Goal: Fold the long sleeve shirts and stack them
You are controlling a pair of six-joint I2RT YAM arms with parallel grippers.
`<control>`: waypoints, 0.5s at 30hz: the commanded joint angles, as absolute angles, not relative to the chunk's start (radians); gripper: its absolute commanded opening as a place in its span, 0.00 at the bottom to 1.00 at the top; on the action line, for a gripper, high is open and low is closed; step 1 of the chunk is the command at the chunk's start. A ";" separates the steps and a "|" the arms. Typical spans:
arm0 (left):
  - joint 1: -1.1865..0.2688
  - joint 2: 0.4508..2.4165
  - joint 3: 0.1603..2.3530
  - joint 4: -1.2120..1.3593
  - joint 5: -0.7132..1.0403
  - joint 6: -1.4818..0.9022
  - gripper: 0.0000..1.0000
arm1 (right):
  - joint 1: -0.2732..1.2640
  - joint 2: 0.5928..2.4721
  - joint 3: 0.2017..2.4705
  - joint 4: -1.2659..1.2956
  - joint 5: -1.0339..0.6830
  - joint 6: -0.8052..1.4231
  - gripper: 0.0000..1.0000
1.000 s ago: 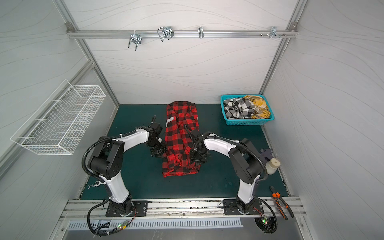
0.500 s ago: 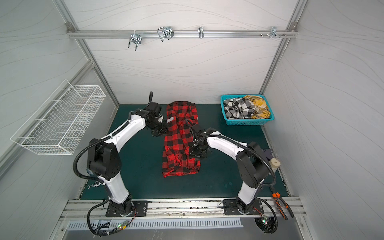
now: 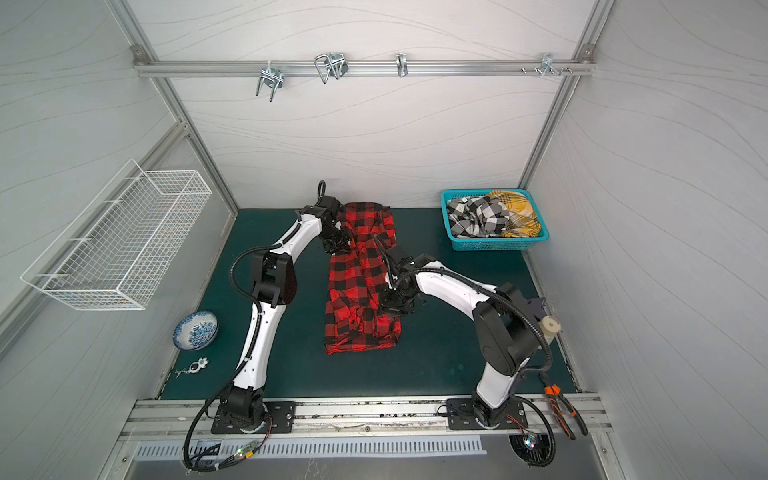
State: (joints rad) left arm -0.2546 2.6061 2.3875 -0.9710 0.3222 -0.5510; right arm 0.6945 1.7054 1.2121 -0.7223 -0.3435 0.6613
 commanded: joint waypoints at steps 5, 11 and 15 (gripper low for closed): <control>-0.316 2.618 2.369 -0.991 0.336 -0.536 0.13 | 0.675 1.712 1.183 -0.688 -0.383 0.651 0.36; -0.328 2.449 2.174 -0.936 0.306 -0.494 0.28 | 0.670 1.706 1.166 -0.678 -0.387 0.653 0.37; -0.335 2.345 2.048 -0.866 0.288 -0.518 0.32 | 0.658 1.703 1.135 -0.642 -0.388 0.673 0.38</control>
State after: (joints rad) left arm -0.3290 2.4248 2.0945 -0.9058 0.3126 -0.5194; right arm 0.6708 1.7054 1.1568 -0.6628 -0.3786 0.6601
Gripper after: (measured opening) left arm 0.316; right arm 0.380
